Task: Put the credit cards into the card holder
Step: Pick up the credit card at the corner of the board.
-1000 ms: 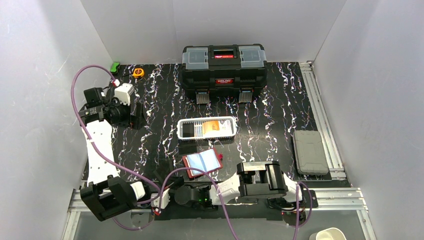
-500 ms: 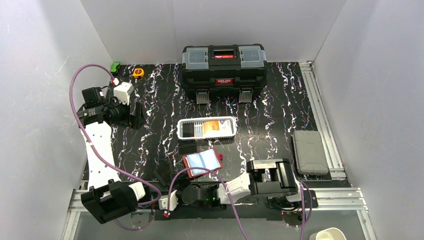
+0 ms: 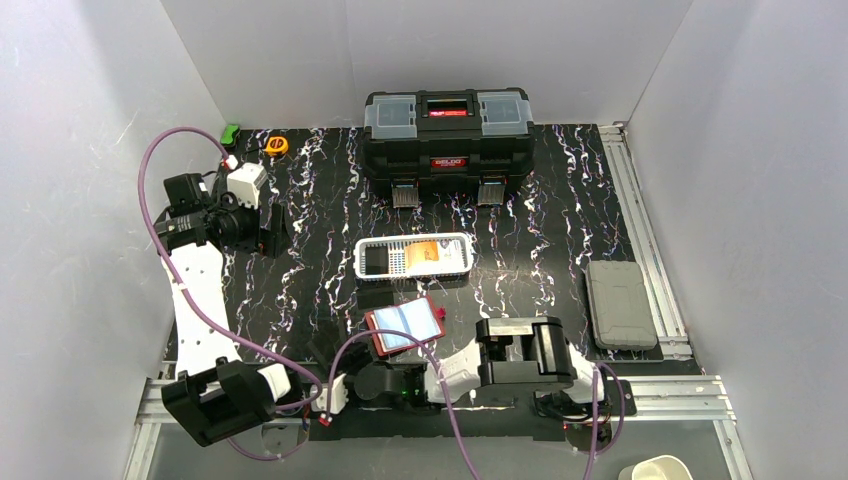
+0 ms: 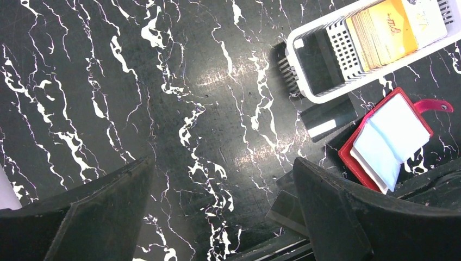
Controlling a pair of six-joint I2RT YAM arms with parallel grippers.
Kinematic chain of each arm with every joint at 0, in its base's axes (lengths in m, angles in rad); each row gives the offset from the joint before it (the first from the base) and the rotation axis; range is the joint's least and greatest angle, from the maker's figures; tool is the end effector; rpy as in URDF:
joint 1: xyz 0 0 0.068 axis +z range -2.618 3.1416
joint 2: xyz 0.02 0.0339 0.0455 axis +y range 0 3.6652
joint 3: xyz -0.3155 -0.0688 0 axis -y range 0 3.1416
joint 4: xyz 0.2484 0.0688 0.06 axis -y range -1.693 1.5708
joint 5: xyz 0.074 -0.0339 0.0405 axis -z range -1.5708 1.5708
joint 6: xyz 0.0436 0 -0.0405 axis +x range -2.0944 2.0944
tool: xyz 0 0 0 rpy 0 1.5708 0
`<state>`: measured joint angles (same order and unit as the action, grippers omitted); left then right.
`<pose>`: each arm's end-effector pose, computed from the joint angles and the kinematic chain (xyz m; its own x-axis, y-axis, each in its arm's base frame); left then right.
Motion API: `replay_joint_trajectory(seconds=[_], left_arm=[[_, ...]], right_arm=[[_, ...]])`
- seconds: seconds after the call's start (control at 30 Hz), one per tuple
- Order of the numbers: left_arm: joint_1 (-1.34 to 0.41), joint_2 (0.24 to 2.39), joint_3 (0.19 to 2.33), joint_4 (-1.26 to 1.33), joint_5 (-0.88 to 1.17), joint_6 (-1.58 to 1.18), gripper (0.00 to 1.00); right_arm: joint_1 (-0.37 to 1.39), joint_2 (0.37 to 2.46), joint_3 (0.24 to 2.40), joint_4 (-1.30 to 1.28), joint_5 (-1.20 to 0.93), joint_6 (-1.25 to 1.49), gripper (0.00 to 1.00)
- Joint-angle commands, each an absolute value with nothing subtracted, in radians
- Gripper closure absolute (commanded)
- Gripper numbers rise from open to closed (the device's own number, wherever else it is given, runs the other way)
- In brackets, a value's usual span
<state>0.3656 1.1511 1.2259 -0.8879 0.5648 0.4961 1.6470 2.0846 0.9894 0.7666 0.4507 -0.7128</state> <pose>0.2052 0.0536 0.3995 -0.5769 0.2097 -0.7895 0.3595 0.9330 -0.0148 -0.0153 0.4495 0.1584 0.6261 -0.4675 -0.6241 -0.6867 0.0487 -0.7253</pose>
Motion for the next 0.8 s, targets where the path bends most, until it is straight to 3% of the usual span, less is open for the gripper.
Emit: replay_joint_trajectory(seconds=[0.0,0.27,0.43,0.6,0.77], left_arm=[[0.373,1.162,1.24,-0.888,0.601,0.49,0.02],[0.373,1.177,1.278,-0.906,0.61,0.493,0.02],[0.373,1.178,1.288,-0.913,0.6,0.496,0.02],[0.374,1.18,1.299,-0.92,0.599,0.496,0.02],[0.373,1.184,1.312,-0.934,0.591,0.503,0.02]], right_arm=[[1.629,2.144,1.05,0.794,0.418,-0.705,0.3],[1.635,2.204,1.086,0.8,0.406,-0.697,0.32],[1.638,2.209,1.091,0.765,0.391,-0.656,0.39],[1.639,2.235,1.1,0.738,0.386,-0.626,0.52],[1.642,2.238,1.09,0.766,0.438,-0.609,0.74]])
